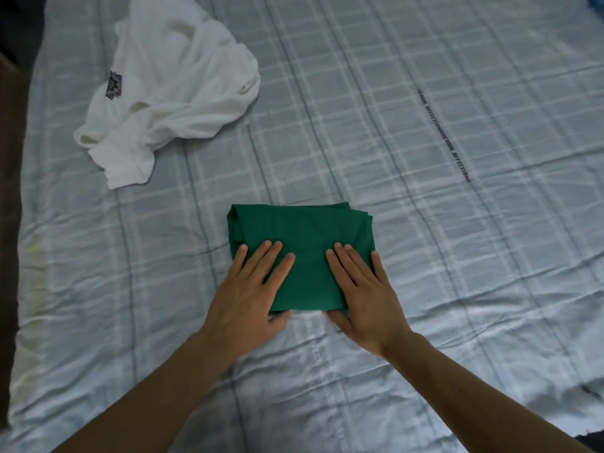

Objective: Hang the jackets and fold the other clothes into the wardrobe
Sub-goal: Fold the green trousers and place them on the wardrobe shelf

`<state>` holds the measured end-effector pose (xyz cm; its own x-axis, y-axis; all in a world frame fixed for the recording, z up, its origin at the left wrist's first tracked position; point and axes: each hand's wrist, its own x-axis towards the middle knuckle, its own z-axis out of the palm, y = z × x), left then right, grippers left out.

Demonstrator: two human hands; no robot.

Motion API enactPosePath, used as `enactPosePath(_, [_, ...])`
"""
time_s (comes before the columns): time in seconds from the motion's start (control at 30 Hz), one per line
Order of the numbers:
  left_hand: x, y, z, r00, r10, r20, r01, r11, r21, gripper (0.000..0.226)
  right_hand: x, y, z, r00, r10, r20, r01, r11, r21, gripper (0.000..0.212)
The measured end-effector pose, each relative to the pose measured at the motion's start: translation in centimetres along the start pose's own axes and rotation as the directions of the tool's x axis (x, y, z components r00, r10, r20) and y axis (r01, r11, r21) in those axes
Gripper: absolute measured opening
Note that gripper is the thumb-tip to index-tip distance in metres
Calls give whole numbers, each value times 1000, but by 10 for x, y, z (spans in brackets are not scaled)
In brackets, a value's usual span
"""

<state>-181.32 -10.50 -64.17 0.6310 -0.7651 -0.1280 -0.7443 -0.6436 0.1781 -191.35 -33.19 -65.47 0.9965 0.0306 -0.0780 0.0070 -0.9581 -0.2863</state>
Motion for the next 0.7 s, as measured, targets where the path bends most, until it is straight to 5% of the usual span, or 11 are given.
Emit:
enactPosePath(0.13, [7, 11, 0, 1000, -6, -14, 7, 996, 91, 88, 5, -6, 7, 995, 7, -98, -11, 999, -40, 73])
enactPosePath(0.27, [18, 14, -4, 992, 57, -117, -34, 981, 188, 60, 11, -9, 2, 984, 19, -176, -20, 1000, -3, 64])
enactPosePath(0.53, [12, 11, -71, 978, 90, -189, -71, 991, 110, 49, 15, -32, -65, 980, 13, -197, -6, 999, 34, 39])
enactPosePath(0.7, [-6, 11, -144, 967, 62, -249, -50, 997, 55, 47, 15, -58, -143, 983, -46, -175, 46, 999, -6, 46])
